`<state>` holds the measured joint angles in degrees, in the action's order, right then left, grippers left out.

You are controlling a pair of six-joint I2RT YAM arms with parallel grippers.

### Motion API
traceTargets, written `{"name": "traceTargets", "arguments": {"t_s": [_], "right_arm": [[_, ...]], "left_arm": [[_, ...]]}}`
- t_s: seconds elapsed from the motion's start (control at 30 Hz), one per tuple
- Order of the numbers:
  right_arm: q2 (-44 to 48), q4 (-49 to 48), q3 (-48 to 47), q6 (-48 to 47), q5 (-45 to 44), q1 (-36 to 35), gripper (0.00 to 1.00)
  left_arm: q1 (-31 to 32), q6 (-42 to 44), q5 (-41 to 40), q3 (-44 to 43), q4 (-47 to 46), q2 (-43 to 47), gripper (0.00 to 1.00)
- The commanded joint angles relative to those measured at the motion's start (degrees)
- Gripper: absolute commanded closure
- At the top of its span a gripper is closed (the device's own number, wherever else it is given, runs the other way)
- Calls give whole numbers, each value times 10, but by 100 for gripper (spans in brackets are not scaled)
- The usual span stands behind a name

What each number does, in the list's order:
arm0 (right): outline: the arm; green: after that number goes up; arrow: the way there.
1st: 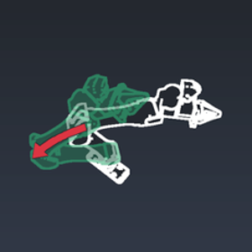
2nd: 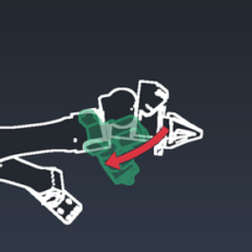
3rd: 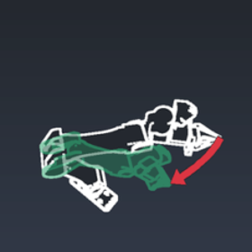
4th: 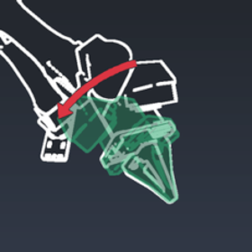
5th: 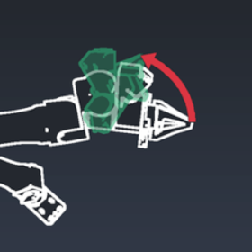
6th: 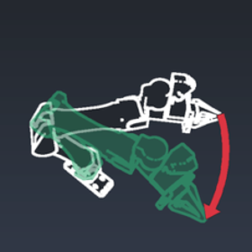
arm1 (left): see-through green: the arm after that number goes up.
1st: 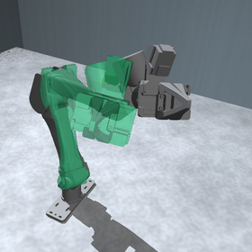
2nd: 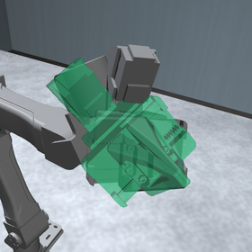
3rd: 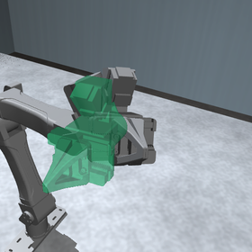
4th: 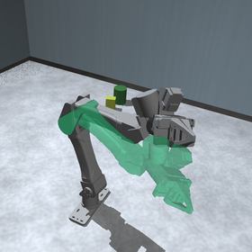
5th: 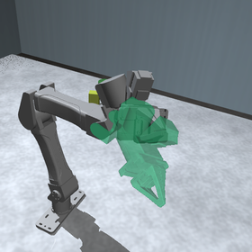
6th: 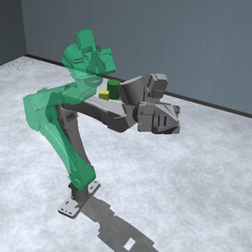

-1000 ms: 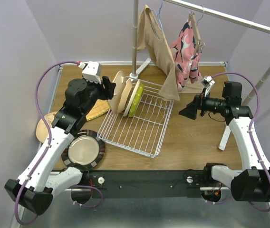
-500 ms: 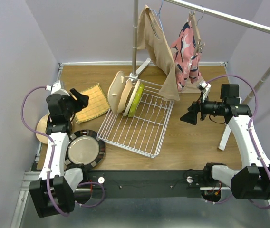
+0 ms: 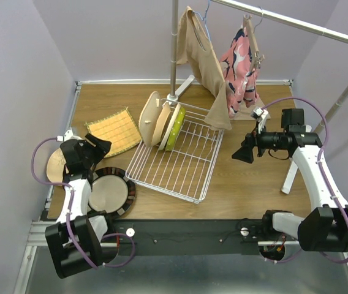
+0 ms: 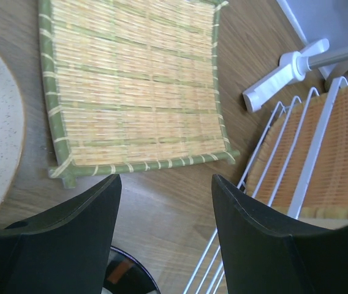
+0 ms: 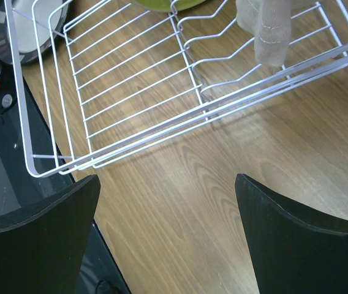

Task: Load the plates into the dish rack
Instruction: Grab a plate with the left arm

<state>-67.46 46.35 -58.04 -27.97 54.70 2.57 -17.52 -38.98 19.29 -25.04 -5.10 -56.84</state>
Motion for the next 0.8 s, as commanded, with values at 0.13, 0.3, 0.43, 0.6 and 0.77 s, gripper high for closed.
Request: {"name": "traceTargets", "arguments": {"t_s": [0.13, 0.3, 0.43, 0.6, 0.77], "right_arm": [[-6, 14, -7, -10, 4, -10, 0], [-2, 12, 0, -7, 4, -10, 0], [-4, 13, 2, -4, 8, -11, 0], [-8, 13, -2, -9, 8, -12, 0], [-9, 13, -3, -9, 8, -12, 0]], "left_arm": [[-18, -48, -2, 2, -57, -61, 34], [-18, -48, -62, -12, 10, -59, 34], [-19, -50, -100, -20, 47, -54, 33], [-19, -58, -121, -14, 50, -66, 32], [-19, -60, -117, -24, 39, -114, 32]]}}
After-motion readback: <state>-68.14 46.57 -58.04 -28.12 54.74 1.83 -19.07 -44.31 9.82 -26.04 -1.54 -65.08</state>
